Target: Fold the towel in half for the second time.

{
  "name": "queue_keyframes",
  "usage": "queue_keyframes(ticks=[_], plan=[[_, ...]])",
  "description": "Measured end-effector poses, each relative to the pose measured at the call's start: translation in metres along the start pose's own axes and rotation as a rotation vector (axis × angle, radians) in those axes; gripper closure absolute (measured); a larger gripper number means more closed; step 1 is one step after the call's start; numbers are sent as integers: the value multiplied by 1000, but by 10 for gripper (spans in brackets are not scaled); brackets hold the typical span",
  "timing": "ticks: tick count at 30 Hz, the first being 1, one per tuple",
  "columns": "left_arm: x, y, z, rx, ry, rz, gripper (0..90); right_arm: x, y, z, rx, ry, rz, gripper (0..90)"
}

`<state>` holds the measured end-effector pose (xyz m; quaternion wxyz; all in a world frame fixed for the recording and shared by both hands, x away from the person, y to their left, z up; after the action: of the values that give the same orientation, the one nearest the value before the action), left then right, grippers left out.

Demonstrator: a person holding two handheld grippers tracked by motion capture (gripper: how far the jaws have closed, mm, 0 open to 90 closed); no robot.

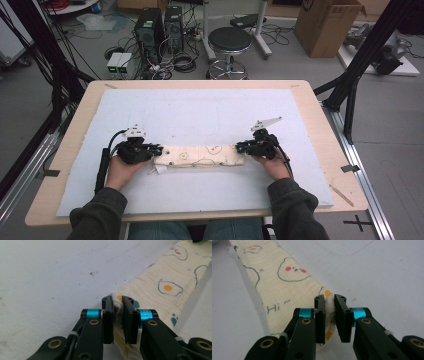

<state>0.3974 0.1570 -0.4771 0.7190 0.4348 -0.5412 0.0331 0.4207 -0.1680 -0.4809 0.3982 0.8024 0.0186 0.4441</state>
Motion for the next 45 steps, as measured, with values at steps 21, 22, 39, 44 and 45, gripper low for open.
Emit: queue_keyframes(ticks=[21, 22, 39, 44, 45], plan=[[24, -14, -27, 100, 77, 33, 801, 30, -1, 25, -68, -41, 35, 796], [23, -15, -29, 106, 85, 35, 801, 31, -2, 27, -78, -40, 41, 796], [19, -29, -44, 149, 110, 10, 792, 35, -24, 44, -118, -85, 28, 790], [16, -29, -45, 146, 118, 3, 724, 34, -26, 44, -111, -92, 35, 745], [16, -28, -46, 144, 123, 9, 705, 35, -26, 44, -109, -94, 37, 731]])
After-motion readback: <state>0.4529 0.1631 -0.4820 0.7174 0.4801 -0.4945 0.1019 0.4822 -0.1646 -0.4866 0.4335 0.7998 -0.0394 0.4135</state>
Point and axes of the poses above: each handheld gripper's, and its own axes: y roughly backward along the jaws, x roughly out of its top, z roughly to its right, the point moved 8 cm from there along -y, roughly forward along the jaws, and after that the axes turned 8 degrees about -y, right-handed, at the moved point
